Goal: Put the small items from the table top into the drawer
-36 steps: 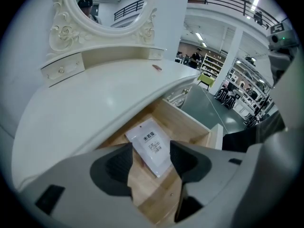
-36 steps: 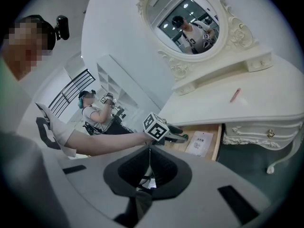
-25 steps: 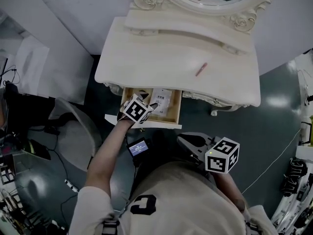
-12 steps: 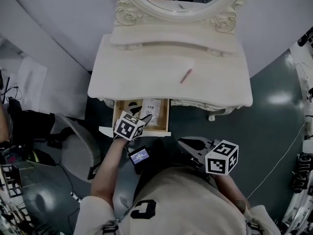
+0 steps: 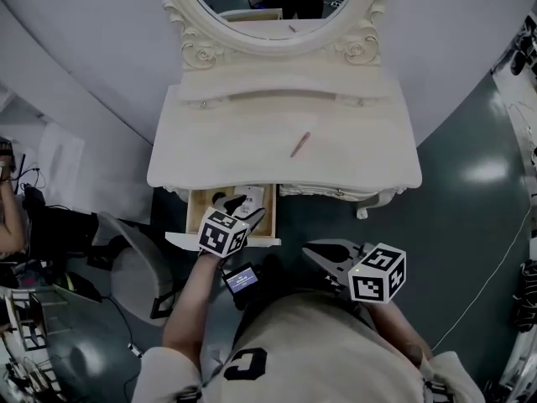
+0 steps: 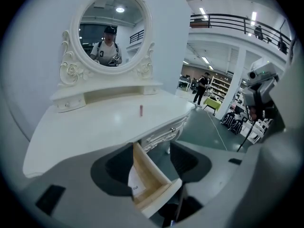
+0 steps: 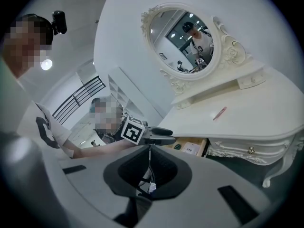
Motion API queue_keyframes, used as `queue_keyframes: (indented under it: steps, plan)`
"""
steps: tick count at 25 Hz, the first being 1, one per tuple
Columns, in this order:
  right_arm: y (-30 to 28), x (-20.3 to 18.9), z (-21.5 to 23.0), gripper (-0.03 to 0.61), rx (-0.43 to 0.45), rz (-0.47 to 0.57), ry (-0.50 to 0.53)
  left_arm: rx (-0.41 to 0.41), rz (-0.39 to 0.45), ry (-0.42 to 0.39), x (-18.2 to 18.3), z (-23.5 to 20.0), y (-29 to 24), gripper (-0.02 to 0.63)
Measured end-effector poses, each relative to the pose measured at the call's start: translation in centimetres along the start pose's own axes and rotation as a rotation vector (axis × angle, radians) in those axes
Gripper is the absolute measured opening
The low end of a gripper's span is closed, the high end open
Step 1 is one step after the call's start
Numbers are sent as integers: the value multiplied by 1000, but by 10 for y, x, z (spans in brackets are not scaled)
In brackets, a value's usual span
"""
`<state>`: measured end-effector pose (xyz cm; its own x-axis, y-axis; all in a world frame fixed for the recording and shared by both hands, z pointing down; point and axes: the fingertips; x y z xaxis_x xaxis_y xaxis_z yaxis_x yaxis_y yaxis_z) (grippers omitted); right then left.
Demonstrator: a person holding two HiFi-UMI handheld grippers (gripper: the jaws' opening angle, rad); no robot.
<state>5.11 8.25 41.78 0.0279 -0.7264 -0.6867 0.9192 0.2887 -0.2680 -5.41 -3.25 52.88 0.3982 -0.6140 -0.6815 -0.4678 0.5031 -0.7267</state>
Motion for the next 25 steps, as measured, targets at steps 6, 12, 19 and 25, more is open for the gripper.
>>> queue_keyframes:
  steps: [6,12,19,25]
  plan:
    - [24,5,11,29,21,5,15,10,25,29,18,24,-4,288]
    - [47,7,18,29,59,6,23,22,64,92,34,53,-5,288]
    - [77,-1,24,29,103,1,13,62,100,114,51,79,-5,288]
    - [100,-11,28,29,127,-1,-11,68,131,156,64,100,-6,288]
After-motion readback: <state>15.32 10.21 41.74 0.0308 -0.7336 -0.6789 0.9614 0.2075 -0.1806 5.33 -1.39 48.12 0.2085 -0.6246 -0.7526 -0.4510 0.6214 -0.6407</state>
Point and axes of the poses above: the fingertips, and each gripper's own axes: y backward along the fingers, z to its right, x out of its top, and after that the axes turned 6 degrees about x, right-handed
